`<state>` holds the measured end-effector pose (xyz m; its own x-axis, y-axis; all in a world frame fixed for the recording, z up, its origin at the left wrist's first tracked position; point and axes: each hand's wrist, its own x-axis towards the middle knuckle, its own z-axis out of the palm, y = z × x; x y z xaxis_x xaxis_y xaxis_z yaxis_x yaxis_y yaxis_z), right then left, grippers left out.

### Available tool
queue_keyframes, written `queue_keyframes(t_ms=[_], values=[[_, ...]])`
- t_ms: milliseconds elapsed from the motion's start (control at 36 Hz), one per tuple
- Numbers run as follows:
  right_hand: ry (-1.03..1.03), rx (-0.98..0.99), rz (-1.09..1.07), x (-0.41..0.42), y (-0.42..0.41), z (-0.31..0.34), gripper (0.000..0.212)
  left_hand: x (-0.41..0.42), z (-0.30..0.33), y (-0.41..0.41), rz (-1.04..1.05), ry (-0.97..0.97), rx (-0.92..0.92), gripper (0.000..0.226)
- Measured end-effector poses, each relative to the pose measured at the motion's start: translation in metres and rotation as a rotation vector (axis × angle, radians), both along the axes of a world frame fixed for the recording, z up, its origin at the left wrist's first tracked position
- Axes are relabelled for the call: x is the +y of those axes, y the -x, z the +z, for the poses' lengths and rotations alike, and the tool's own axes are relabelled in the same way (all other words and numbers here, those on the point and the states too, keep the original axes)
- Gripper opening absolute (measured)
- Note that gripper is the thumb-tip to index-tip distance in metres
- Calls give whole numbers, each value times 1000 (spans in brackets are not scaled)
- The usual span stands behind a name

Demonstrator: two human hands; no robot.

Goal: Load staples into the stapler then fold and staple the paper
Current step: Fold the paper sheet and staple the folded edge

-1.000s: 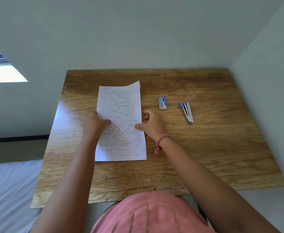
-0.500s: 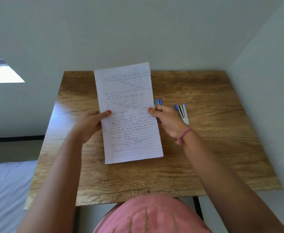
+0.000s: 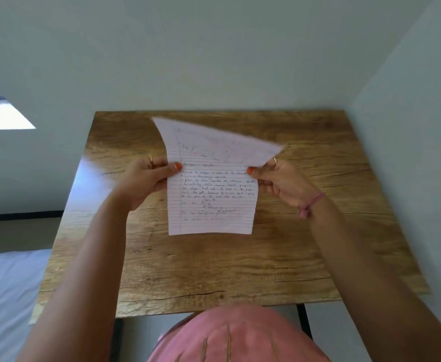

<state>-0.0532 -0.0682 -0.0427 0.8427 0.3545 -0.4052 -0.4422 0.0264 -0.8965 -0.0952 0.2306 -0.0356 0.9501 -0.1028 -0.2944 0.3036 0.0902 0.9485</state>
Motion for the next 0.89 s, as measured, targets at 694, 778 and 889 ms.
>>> queue_keyframes(t_ms=[694,778,889], values=[[301,-258,129,-11,-5,-14,23,-9,-27,-10,-106,-313,-38,34],[336,-280,105,-9,-9,-19,31,-8,-27,-9,-108,-322,-53,33],[366,-299,84,-7,-11,-24,36,-7,-24,-8,-144,-290,-11,25]])
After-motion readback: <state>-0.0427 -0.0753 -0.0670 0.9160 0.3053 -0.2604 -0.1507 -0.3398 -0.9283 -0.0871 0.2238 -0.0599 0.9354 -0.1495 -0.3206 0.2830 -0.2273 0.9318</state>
